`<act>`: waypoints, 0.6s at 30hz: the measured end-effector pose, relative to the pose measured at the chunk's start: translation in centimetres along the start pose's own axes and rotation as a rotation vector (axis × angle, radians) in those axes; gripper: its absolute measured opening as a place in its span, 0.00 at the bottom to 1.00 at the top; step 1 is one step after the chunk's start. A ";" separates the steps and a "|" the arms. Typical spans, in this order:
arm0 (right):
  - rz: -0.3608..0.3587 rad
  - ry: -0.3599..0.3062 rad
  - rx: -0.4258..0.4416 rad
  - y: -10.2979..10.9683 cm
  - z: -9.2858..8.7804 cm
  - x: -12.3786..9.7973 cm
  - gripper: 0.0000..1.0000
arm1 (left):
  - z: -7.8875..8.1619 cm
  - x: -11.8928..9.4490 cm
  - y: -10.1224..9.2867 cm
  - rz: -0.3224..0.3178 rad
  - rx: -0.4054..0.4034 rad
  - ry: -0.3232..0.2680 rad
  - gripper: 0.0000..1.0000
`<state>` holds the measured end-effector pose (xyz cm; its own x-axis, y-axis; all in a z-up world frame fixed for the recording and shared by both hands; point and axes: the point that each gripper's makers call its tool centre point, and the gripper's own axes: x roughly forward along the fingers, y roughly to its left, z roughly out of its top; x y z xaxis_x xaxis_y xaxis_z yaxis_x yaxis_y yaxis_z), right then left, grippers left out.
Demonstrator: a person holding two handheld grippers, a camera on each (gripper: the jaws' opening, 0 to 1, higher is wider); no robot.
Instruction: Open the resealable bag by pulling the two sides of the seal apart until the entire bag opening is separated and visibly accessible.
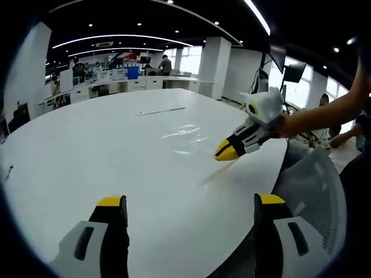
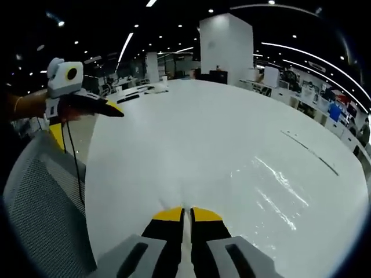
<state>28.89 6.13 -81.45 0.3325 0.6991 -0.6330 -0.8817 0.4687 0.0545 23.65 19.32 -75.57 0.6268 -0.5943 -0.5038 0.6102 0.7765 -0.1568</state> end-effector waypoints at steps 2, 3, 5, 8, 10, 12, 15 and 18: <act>0.008 -0.002 -0.003 0.5 0.0 -0.2 0.00 | 0.1 0.1 -0.3 -0.006 0.026 0.005 0.87; 0.012 -0.003 -0.005 0.8 0.1 -0.2 0.00 | 0.1 0.1 -0.4 -0.009 0.035 0.006 0.87; 0.025 -0.007 -0.004 1.3 0.1 -0.4 0.00 | 0.3 0.2 -0.6 -0.014 0.054 0.006 0.85; 0.038 -0.011 -0.007 2.0 0.2 -0.6 0.00 | 0.2 0.4 -1.0 -0.035 0.093 0.020 0.81; 0.044 -0.013 -0.005 2.4 0.2 -0.8 0.00 | 0.2 0.5 -1.2 -0.041 0.112 0.030 0.81; 0.051 -0.014 -0.004 2.8 0.1 -0.9 0.00 | 0.2 0.6 -1.4 -0.046 0.126 0.036 0.82; 0.061 -0.011 -0.004 3.5 -0.1 -1.2 0.00 | 0.4 1.0 -1.6 -0.059 0.128 0.035 0.81; 0.072 -0.011 0.002 4.2 -0.2 -1.4 0.00 | 0.5 1.4 -1.8 -0.070 0.155 0.041 0.80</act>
<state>24.66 7.00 -80.53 0.2719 0.7370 -0.6188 -0.9029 0.4179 0.1010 23.64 16.95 -75.51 0.5622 -0.6342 -0.5307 0.7208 0.6904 -0.0614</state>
